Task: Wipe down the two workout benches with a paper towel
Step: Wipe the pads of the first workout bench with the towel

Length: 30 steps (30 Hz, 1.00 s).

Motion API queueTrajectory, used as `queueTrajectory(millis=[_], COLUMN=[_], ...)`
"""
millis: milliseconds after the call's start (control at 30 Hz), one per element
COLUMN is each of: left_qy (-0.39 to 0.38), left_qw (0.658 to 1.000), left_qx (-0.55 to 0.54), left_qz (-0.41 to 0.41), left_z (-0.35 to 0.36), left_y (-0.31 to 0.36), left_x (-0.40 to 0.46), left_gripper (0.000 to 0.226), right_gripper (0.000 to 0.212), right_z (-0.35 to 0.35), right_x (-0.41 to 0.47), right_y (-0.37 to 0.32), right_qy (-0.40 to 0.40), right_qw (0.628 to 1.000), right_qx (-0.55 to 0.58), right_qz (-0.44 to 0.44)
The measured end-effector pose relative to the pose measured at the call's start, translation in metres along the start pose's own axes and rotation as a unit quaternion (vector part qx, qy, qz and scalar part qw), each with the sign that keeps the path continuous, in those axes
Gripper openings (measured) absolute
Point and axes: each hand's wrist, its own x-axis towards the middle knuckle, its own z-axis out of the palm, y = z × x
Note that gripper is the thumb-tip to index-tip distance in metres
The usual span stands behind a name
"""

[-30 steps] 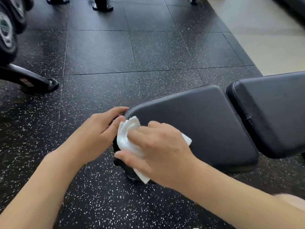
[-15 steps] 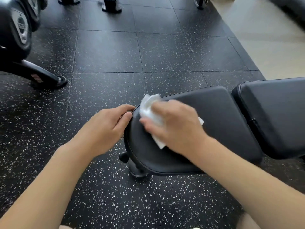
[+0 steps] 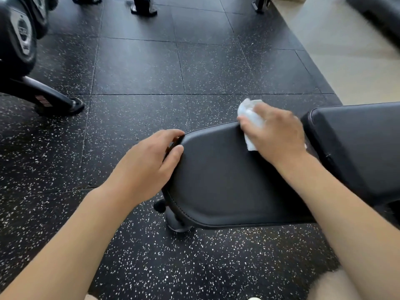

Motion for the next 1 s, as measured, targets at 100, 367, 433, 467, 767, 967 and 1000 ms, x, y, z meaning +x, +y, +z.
queueTrajectory(millis=[100, 367, 433, 467, 767, 967, 1000], left_qy=[0.03, 0.034, -0.006, -0.022, -0.103, -0.071, -0.067], left_qw=[0.999, 0.999, 0.997, 0.994, 0.95, 0.96, 0.962], left_qx=[-0.012, -0.003, 0.032, 0.069, 0.245, 0.213, 0.208], left_qz=[0.005, 0.037, 0.065, 0.082, 0.166, 0.165, 0.165], left_z=[0.001, 0.016, 0.023, 0.027, 0.08, 0.087, 0.087], left_y=[-0.003, 0.012, 0.026, 0.035, 0.109, 0.11, 0.11], left_x=[0.005, 0.015, 0.016, 0.018, 0.038, 0.042, 0.042], left_gripper=[0.032, 0.036, 0.044, 0.048, 0.062, 0.056, 0.056], right_gripper=[0.034, 0.045, 0.043, 0.039, 0.036, 0.03, 0.037], right_z=[0.004, -0.006, -0.016, -0.02, -0.072, -0.061, -0.054], right_x=[-0.051, -0.036, -0.02, -0.02, -0.143, -0.125, -0.104], right_y=[-0.062, 0.006, 0.057, 0.073, 0.119, 0.123, 0.12], right_qy=[0.017, -0.006, 0.0, 0.007, -0.093, -0.057, -0.054], right_qw=[0.983, 0.996, 0.999, 0.998, 0.988, 0.994, 0.995], right_qx=[-0.007, 0.03, 0.038, 0.056, 0.056, 0.089, 0.085], right_qz=[-0.183, -0.085, 0.016, 0.04, -0.107, -0.007, 0.016])
